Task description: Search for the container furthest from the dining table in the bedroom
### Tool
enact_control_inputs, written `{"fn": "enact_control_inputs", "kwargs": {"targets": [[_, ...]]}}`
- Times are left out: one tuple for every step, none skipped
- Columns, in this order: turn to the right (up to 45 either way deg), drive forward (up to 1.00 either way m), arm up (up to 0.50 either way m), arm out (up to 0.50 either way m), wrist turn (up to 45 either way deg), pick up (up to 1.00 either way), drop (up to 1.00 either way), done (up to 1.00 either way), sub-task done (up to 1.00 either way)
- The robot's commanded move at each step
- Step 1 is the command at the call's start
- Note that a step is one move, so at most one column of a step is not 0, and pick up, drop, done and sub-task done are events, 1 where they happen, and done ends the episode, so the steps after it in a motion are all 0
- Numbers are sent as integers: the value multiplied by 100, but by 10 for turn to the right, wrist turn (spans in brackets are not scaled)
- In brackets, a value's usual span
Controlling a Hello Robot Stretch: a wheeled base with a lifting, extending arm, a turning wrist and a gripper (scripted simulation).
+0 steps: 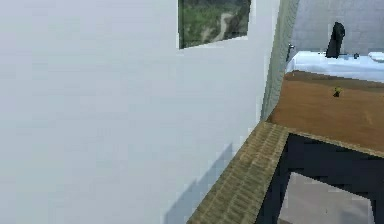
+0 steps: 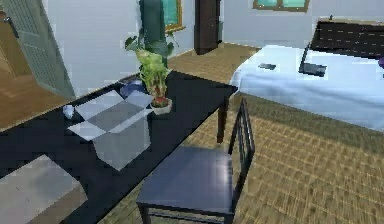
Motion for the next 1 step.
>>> {"fn": "enact_control_inputs", "kwargs": {"targets": [[0,40,0,0,0,0,0,0,0]]}}
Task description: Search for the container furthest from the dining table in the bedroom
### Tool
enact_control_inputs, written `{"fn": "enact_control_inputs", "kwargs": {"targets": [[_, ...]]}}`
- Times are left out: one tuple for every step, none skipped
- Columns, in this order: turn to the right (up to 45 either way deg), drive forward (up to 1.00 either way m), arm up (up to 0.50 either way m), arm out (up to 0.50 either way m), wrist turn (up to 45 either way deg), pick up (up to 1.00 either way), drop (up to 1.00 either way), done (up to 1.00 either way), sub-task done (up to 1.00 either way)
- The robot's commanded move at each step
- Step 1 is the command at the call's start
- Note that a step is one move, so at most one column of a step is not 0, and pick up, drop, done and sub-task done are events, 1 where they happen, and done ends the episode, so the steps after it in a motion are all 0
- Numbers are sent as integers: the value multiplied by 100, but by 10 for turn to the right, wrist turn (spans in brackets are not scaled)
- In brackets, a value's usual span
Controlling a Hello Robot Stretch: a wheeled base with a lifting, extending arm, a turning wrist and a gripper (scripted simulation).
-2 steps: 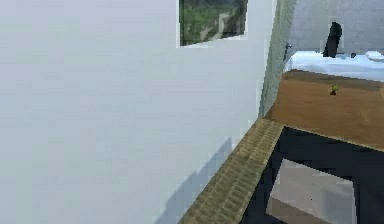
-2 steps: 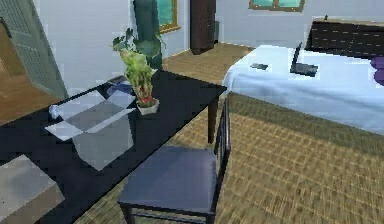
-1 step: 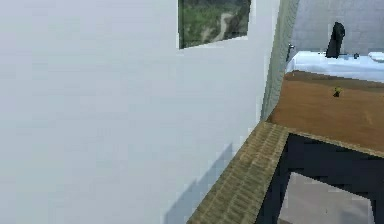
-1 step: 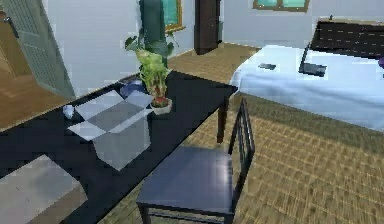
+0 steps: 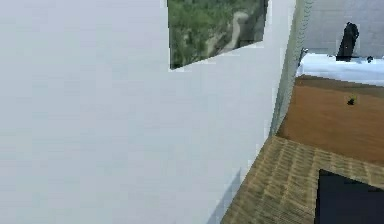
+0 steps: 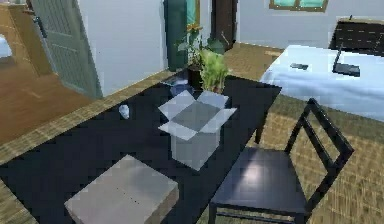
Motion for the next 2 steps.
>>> {"fn": "enact_control_inputs", "kwargs": {"targets": [[-90,0,0,0,0,0,0,0,0],[0,25,0,0,0,0,0,0,0]]}}
